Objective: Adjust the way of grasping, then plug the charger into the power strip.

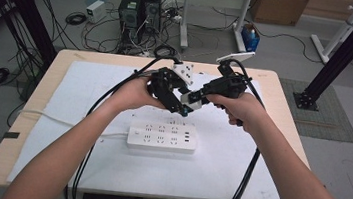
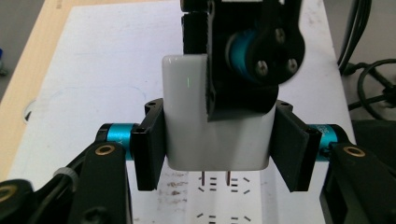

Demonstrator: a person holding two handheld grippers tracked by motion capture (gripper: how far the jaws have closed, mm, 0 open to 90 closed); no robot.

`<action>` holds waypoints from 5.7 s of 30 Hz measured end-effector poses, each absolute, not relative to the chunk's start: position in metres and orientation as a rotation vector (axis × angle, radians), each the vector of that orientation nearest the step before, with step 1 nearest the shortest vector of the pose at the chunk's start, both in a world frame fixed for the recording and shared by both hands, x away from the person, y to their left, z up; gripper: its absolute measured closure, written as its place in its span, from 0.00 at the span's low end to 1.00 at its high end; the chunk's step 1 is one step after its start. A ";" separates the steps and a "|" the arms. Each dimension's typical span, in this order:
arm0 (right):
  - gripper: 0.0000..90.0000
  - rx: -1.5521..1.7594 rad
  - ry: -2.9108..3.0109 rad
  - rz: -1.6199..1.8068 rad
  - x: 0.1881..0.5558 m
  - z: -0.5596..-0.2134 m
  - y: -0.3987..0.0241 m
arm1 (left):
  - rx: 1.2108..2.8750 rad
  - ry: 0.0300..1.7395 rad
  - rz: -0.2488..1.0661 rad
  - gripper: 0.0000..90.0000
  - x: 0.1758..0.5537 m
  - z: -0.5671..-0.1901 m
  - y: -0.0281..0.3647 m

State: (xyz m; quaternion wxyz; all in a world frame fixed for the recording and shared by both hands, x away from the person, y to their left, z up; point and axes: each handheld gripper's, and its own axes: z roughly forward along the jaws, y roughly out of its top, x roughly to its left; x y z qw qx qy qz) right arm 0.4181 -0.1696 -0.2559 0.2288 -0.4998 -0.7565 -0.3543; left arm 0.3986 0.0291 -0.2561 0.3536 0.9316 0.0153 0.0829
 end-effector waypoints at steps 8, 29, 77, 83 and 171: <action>0.70 -1.368 -2.107 -1.004 0.418 -0.253 -0.171 | 2.461 0.084 0.294 0.36 0.395 -0.258 0.027; 0.70 -1.319 -2.854 -0.635 0.411 -0.218 -0.160 | 2.796 0.623 0.318 0.24 0.408 -0.257 0.128; 0.70 -0.096 -3.148 -0.042 0.418 -0.327 -0.042 | 2.806 0.651 0.243 0.24 0.392 -0.269 0.177; 0.70 -0.073 -3.155 -0.021 0.423 -0.336 -0.038 | 2.801 0.663 0.233 0.24 0.392 -0.271 0.183; 0.22 -1.555 -2.866 -0.354 0.442 -0.290 -0.216 | 2.777 0.724 0.213 0.24 0.412 -0.280 0.186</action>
